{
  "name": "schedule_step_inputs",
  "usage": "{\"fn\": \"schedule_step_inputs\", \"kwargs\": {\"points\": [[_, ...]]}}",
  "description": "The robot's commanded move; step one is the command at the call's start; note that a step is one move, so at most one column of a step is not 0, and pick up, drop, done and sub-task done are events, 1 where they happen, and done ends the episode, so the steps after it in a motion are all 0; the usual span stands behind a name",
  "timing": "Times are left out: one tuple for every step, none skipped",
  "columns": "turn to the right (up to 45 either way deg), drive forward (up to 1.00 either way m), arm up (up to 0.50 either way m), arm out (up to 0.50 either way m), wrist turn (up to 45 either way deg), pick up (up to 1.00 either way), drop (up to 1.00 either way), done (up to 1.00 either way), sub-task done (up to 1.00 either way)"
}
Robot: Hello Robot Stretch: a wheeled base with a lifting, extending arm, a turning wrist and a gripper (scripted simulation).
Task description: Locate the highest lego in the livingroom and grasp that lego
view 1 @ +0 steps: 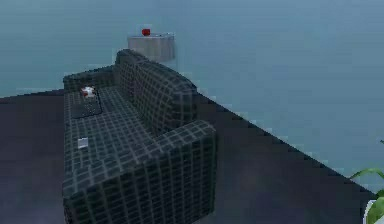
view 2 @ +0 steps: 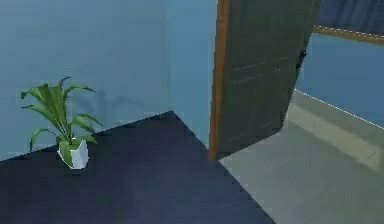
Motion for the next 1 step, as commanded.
{"fn": "schedule_step_inputs", "kwargs": {"points": [[-45.0,0.0,0.0,0.0,0.0,0.0,0.0,0.0,0.0]]}}
